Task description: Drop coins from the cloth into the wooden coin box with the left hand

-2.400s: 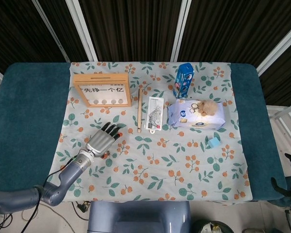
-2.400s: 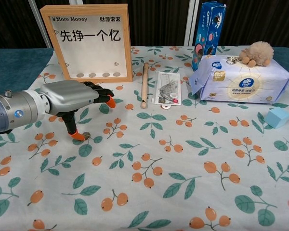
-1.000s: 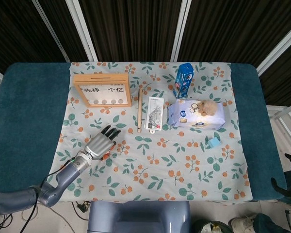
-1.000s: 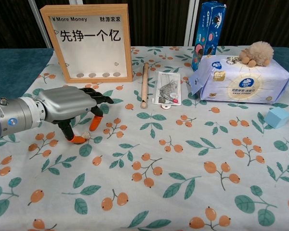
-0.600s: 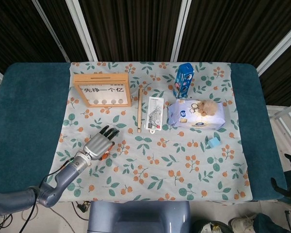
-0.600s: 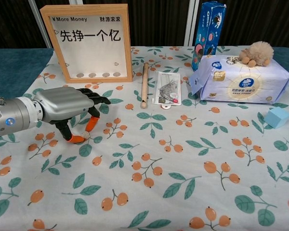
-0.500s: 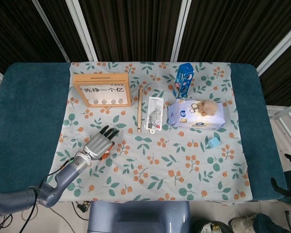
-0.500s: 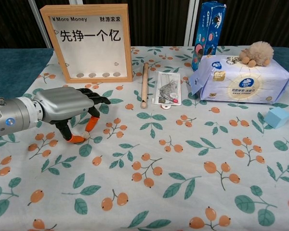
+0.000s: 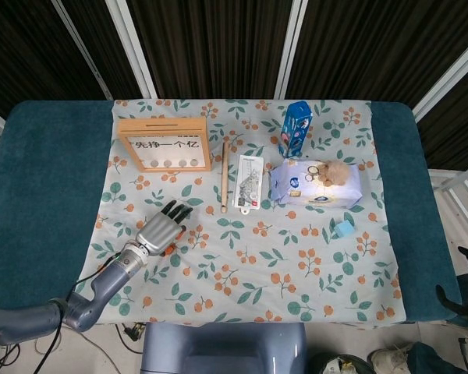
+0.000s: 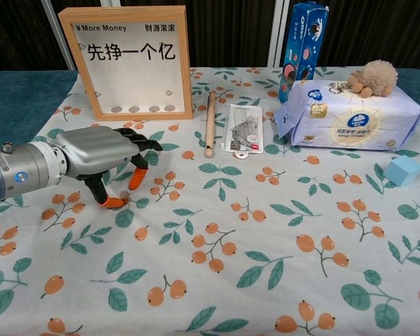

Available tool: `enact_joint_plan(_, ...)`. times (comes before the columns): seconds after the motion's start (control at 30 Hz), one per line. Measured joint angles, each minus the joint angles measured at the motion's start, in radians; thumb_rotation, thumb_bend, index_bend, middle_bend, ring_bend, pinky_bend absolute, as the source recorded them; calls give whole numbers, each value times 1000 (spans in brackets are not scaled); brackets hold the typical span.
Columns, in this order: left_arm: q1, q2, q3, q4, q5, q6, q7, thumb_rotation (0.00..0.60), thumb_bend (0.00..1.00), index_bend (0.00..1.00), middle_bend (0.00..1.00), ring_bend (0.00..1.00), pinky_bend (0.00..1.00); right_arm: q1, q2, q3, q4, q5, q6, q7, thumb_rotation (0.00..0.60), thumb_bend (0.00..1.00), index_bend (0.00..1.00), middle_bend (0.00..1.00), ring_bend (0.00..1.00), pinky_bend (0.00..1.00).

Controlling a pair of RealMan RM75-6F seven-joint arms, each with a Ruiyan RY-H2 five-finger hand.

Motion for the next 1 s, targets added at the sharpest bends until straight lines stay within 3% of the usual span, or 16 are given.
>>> enact_joint_plan(0.13,-2,0,4,-2,-4,-12,4,600,232,527,1,0,0,0,0,0,0,1,-1,1,600,369,174,46,0,0)
enact_joint_plan(0.4,-4,2,7,-8,5,-15,-3,600,348,584,5,0,0,1,2,0,0,1,-2,5,600,369,174,46,0,0)
enact_joint_plan(1.0,5,1,5,-12,-29,4,48,600,434,597,18,0,0,1,3,-1,-2,-2,-6,15,600,369,174,46,0,0)
